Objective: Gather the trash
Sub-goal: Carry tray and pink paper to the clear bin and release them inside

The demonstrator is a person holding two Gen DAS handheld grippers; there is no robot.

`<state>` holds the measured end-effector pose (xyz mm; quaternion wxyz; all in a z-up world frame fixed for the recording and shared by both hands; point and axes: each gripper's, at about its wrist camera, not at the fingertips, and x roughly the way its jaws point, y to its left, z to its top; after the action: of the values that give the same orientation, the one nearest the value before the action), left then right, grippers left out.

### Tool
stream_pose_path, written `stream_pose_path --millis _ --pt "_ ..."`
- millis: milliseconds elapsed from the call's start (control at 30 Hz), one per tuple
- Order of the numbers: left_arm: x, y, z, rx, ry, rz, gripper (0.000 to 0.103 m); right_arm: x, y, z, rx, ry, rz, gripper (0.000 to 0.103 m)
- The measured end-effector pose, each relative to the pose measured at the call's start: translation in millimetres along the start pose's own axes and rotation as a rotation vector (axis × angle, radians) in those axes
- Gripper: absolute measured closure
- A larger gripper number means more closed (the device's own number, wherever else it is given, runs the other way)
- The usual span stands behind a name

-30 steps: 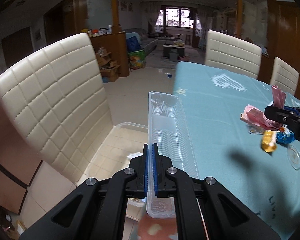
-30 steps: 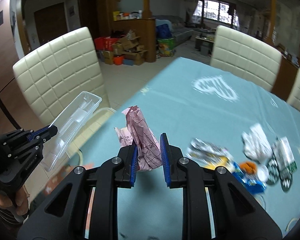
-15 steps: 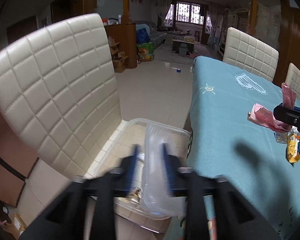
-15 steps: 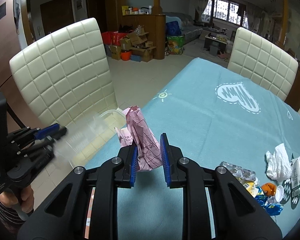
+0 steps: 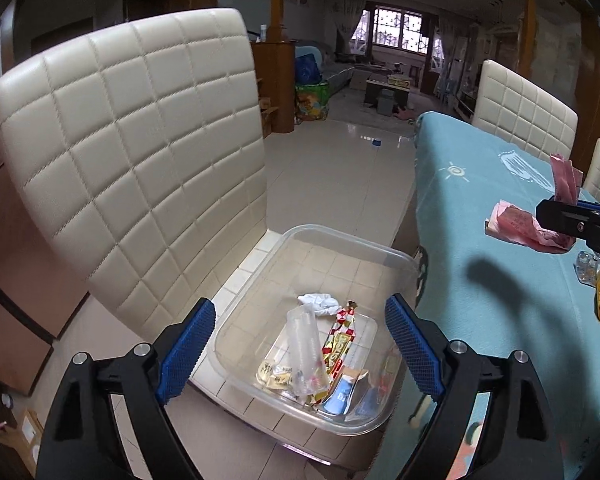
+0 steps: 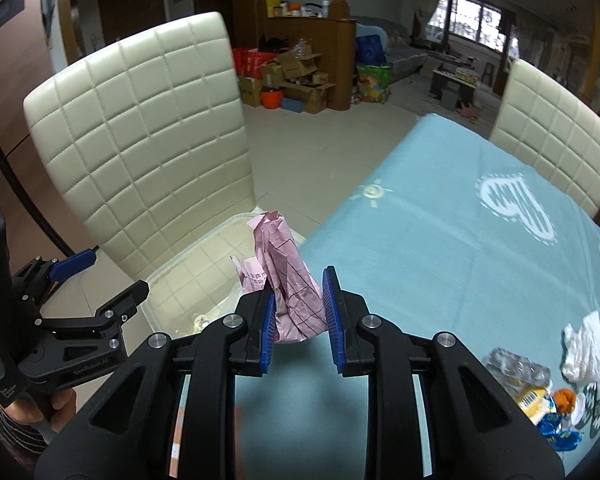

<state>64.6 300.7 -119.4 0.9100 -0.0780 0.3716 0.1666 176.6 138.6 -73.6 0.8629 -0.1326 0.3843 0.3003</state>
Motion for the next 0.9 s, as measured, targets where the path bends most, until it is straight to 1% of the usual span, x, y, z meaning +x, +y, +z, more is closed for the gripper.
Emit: stream_pose_path --millis 200,233,267,300,333,367,400,467,533,733,800,900 --pt "-2.7 24.5 -3.5 -0.053 -0.002 0.017 0.018 6.5 23.9 9.6 -0.043 -0.003 0.016 0.077" --pt "-3.3 27.7 -4.1 -0.061 -0.002 0.021 0.018 7.7 25.9 10.5 -0.045 -0.001 0.010 0.071" --pt "-3.5 30.1 -4.5 -0.066 -0.001 0.022 0.018 7.5 26.4 11.4 -0.044 -0.001 0.009 0.063" --pt "-2.7 32.5 -4.4 -0.070 0.001 0.022 0.018 5.9 25.8 11.9 -0.041 -0.010 0.005 0.035" --pt "-2.7 33.3 -4.5 -0.072 0.002 0.022 0.018 1.5 24.7 12.2 -0.038 -0.036 -0.009 0.011" --pt "-2.6 34.2 -4.8 -0.074 0.002 0.022 0.018 -3.7 24.1 12.2 -0.038 -0.068 -0.023 0.009" --pt "-2.6 34.5 -4.6 -0.075 0.002 0.022 0.018 -9.3 24.0 12.2 -0.043 -0.098 -0.033 0.009" --pt "-3.1 33.8 -3.9 -0.078 0.004 0.020 0.018 -17.9 23.0 14.1 -0.050 -0.126 -0.043 0.009" --pt "-4.0 33.1 -2.7 -0.083 0.006 0.009 0.018 -24.7 16.2 14.3 -0.018 -0.141 -0.029 0.008" --pt "-14.2 21.7 0.9 -0.055 -0.009 0.004 0.018 -38.8 -5.3 8.3 0.057 -0.150 -0.018 0.006" --pt "-18.7 16.7 1.5 -0.046 -0.014 0.003 0.018 -43.7 -16.3 3.4 0.094 -0.141 -0.002 0.006" --pt "-25.4 10.2 2.7 -0.039 -0.019 -0.005 0.018 -52.8 -30.2 -4.4 0.122 -0.138 -0.014 0.006"
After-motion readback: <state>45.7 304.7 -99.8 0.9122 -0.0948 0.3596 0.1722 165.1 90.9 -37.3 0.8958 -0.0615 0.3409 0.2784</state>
